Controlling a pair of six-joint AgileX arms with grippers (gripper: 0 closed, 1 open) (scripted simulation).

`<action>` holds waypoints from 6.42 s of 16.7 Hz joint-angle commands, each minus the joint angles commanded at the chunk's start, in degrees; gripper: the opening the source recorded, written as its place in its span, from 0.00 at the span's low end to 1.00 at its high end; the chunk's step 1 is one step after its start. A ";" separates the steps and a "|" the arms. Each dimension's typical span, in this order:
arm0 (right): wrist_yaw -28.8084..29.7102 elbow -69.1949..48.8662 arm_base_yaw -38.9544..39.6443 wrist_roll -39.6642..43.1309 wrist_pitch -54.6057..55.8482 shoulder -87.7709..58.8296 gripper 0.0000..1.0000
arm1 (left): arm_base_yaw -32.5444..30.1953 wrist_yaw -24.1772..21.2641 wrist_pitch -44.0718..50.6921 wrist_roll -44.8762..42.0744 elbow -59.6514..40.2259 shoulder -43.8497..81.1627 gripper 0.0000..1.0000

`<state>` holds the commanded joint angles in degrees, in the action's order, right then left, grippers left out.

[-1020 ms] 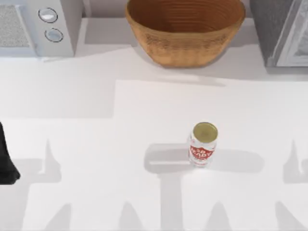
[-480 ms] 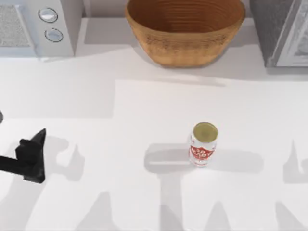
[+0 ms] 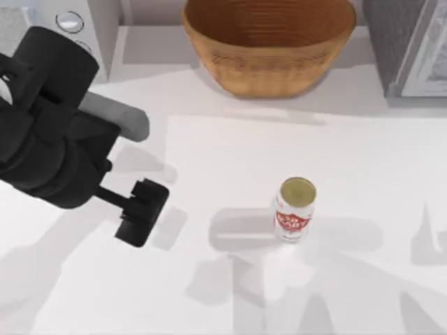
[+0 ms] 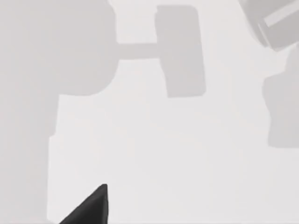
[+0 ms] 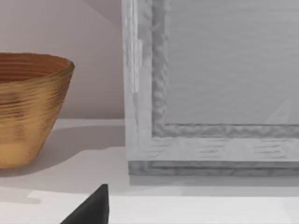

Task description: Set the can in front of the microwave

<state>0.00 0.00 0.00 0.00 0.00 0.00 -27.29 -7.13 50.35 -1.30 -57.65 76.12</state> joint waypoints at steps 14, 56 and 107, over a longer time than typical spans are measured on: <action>0.00 0.00 0.00 0.00 0.00 0.00 1.00 | -20.84 3.67 37.13 3.82 -70.96 60.70 1.00; 0.00 0.00 0.00 0.00 0.00 0.00 1.00 | -22.86 6.84 22.73 4.64 -65.37 63.78 0.00; 0.00 0.00 0.00 0.00 0.00 0.00 1.00 | 40.22 6.96 22.29 -13.32 -51.18 50.04 0.00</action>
<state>0.00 0.00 0.00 0.00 0.00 0.00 12.93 -0.17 72.64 -14.62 -108.83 126.16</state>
